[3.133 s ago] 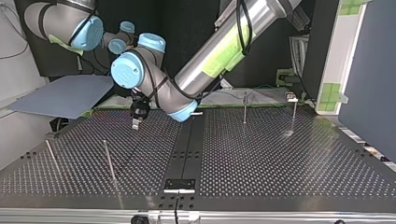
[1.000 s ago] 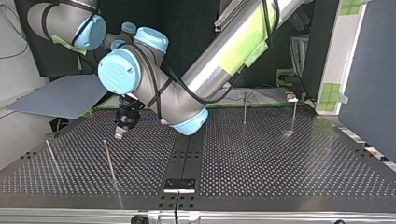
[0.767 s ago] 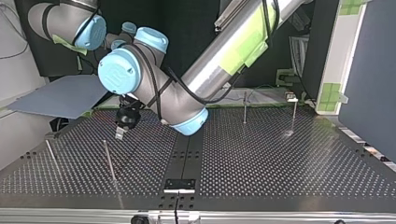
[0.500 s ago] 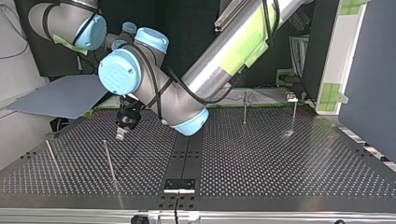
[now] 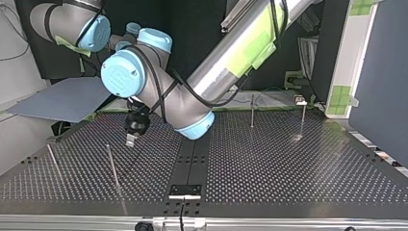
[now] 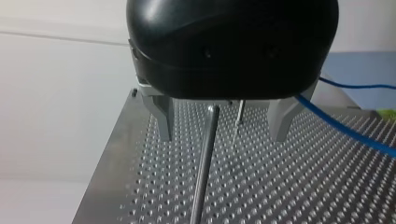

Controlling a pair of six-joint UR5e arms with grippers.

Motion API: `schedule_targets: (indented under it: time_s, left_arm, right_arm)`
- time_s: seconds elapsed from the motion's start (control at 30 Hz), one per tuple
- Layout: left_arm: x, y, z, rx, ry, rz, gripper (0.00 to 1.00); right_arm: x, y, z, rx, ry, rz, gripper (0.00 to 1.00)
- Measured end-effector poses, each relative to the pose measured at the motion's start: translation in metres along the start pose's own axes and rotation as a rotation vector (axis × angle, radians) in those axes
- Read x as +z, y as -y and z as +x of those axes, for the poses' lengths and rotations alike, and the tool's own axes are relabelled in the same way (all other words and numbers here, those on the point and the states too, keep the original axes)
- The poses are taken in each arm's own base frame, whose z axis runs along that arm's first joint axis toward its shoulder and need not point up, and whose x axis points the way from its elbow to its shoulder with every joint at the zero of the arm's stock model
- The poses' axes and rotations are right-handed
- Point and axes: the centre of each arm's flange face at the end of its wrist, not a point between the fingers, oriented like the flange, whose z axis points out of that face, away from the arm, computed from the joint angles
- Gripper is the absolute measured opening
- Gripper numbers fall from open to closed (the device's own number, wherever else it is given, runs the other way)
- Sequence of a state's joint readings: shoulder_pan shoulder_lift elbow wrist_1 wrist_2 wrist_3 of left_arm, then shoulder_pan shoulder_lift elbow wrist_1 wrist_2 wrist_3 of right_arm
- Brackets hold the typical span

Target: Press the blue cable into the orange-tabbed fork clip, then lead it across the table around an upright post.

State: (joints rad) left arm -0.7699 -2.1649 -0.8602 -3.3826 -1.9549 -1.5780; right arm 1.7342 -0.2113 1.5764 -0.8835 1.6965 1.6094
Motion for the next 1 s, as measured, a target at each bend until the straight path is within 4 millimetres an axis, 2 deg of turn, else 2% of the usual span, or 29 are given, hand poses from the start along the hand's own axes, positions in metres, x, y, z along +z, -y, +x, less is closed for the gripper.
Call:
schedule_targets:
  time_s: [0.77,1.0]
  left_arm:
    - [-0.003,-0.003,0.001,-0.024,-0.008,-0.05,1.0]
    - [-0.002,-0.01,0.021,0.003,-0.048,-0.095,1.0]
  right_arm:
    - [-0.001,0.001,0.0,-0.008,0.005,0.001,0.0]
    - [-0.001,0.004,0.002,-0.01,0.009,0.032,0.0]
